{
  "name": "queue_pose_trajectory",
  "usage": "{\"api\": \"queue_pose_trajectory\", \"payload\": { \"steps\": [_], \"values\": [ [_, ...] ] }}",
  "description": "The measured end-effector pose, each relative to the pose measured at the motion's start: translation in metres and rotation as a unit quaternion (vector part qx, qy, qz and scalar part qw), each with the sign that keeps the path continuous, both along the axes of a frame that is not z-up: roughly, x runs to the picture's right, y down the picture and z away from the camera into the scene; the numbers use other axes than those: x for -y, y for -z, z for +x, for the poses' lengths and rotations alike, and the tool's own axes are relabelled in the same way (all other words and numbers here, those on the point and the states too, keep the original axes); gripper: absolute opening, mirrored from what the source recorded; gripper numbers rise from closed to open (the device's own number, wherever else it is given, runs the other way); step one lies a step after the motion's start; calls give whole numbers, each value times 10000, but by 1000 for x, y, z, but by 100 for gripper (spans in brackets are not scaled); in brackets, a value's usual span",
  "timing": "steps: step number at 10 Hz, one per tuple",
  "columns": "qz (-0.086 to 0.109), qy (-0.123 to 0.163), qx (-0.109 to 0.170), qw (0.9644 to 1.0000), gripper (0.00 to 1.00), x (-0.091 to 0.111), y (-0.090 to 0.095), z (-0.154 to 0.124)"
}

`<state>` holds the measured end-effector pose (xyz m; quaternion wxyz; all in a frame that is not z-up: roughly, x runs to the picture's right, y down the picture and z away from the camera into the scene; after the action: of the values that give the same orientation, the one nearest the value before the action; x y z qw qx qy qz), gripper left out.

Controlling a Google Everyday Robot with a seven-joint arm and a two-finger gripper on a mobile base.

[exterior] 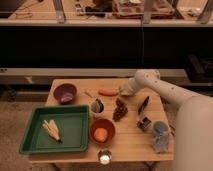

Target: Wipe table surface with sponge

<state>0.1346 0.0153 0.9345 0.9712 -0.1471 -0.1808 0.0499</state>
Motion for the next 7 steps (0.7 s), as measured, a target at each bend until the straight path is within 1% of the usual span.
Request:
{"api": "queue_pose_trajectory", "payload": {
  "steps": [3,5,7],
  "values": [
    [-134,-229,-69,9996,0,-22,22,32],
    [-179,-330,-181,9991,0,-22,25,51],
    [-177,-402,-396,9983,0,-15,20,76]
  ]
}}
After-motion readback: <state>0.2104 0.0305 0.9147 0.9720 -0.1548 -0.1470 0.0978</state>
